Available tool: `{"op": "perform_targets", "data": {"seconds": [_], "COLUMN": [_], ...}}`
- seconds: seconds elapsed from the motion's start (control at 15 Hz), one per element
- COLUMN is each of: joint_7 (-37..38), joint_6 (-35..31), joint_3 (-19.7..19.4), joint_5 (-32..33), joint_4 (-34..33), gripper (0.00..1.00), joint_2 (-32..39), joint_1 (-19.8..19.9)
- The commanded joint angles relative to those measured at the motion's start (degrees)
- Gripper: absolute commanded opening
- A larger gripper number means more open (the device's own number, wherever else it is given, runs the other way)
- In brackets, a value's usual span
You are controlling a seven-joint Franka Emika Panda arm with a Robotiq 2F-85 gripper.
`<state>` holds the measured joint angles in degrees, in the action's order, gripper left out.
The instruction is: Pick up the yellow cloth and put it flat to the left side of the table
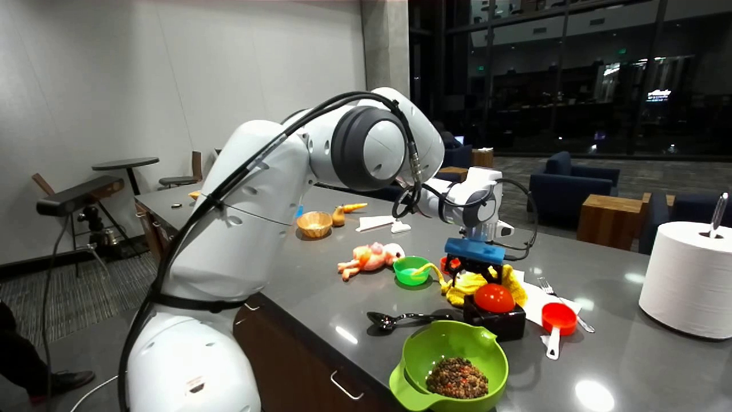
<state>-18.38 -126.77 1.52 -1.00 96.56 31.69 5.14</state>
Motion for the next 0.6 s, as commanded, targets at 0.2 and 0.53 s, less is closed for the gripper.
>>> {"op": "perform_targets", "data": {"seconds": [0.2,0.53], "joint_7": [3.7,5.0], "joint_6": [1.0,0.2], "joint_3": [-0.1,-0.1], "joint_5": [-0.4,-0.6], "joint_4": [-2.3,-2.6], "gripper": [0.61,0.21], "joint_2": [0.9,1.1], "joint_1": [0.0,0.0]}}
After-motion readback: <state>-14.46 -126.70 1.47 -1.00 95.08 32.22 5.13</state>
